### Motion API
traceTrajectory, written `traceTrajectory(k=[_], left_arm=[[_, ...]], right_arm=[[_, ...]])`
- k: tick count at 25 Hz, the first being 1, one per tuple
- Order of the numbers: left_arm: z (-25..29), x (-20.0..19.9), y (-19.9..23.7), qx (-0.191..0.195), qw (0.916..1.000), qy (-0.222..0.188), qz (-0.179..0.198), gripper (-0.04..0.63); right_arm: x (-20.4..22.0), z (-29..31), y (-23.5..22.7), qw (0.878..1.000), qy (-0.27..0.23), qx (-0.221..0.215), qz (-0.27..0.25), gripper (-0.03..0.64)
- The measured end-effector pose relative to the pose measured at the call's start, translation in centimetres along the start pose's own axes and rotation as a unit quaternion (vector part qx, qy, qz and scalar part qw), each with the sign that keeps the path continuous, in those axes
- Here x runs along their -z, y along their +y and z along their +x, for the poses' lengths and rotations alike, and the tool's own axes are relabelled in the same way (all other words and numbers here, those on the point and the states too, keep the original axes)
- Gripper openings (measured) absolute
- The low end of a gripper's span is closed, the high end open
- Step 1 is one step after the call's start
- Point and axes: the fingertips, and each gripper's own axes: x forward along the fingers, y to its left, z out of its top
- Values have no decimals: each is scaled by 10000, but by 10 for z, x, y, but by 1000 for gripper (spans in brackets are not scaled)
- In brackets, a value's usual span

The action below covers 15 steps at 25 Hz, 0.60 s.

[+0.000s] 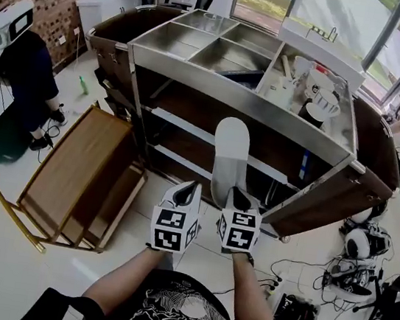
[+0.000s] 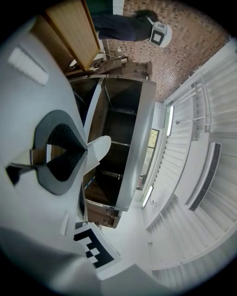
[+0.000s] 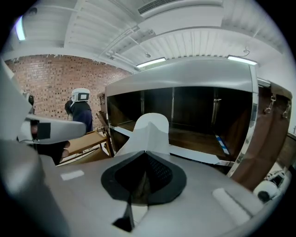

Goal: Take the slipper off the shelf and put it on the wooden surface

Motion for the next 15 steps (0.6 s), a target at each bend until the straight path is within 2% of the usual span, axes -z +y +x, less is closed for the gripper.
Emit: traceTrajectory(k=[6, 15], left_arm=[[-33, 8, 23, -386, 9993, 14, -15, 6], [-92, 13, 69, -1183, 9930, -36, -61, 6]], right_arm=[[5, -5, 41, 9993, -67, -360, -25, 6], [2, -11, 123, 9918, -200, -1241, -249, 6]])
